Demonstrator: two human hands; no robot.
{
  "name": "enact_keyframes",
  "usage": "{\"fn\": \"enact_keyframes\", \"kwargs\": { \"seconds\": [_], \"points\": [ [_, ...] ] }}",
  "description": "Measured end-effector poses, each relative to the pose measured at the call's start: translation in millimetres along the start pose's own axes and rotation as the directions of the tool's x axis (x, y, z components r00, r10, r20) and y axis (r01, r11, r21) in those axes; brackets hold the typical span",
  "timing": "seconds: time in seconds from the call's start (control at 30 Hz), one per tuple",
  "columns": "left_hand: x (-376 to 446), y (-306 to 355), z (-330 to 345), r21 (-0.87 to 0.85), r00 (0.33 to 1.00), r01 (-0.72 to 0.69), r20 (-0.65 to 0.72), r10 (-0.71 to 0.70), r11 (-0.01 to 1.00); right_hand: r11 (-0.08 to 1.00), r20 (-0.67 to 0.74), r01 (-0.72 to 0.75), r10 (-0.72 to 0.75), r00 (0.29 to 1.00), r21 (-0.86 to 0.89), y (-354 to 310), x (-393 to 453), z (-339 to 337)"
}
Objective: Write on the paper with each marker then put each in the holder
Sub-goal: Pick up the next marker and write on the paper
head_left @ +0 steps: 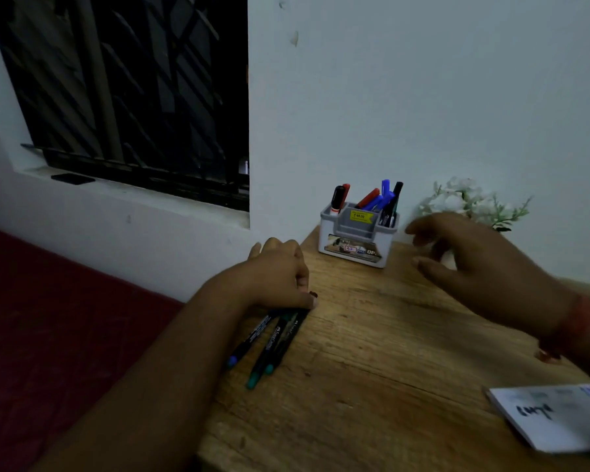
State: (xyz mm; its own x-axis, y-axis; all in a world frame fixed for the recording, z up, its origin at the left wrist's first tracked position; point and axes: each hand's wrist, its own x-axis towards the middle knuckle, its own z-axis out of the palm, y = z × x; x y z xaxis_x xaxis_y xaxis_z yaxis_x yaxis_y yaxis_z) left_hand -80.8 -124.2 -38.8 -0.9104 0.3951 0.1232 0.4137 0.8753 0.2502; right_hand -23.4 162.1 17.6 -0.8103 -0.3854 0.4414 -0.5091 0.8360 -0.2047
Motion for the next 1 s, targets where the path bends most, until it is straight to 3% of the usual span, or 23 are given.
{"fn": "enact_keyframes", "kwargs": {
  "seconds": [0.2, 0.33, 0.47, 0.7, 0.93, 1.0],
  "points": [
    [11, 16, 13, -0.015, 1.000, 0.007, -0.021, -0.008, 1.000, 1.000, 0.016, -0.010, 0.010, 1.000, 0.027, 20, -36, -12],
    [14, 32, 8, -0.258, 0.999, 0.025, 0.027, -0.018, 0.966, 0.999, 0.011, -0.040, 0.040, 0.999, 0.034, 31, -61, -20],
    [14, 53, -11, -0.568, 0.999, -0.033, -0.042, 0.011, 0.822, 0.997, 0.025, -0.077, 0.077, 0.997, 0.008, 38, -91, -27],
    [27, 132, -5, -0.802, 0.995, -0.084, -0.104, -0.001, 0.592, 0.998, 0.057, -0.067, 0.066, 0.996, 0.014, 38, -126, -30],
    [43, 224, 38, -0.973, 0.999, 0.032, 0.037, 0.019, 0.230, 0.995, -0.200, 0.089, -0.096, 0.975, -0.041, 47, -148, -40],
    [44, 236, 49, -0.981, 0.997, 0.055, 0.064, 0.040, 0.184, 0.995, -0.282, 0.092, -0.098, 0.954, -0.035, 56, -152, -37]
  ]
}}
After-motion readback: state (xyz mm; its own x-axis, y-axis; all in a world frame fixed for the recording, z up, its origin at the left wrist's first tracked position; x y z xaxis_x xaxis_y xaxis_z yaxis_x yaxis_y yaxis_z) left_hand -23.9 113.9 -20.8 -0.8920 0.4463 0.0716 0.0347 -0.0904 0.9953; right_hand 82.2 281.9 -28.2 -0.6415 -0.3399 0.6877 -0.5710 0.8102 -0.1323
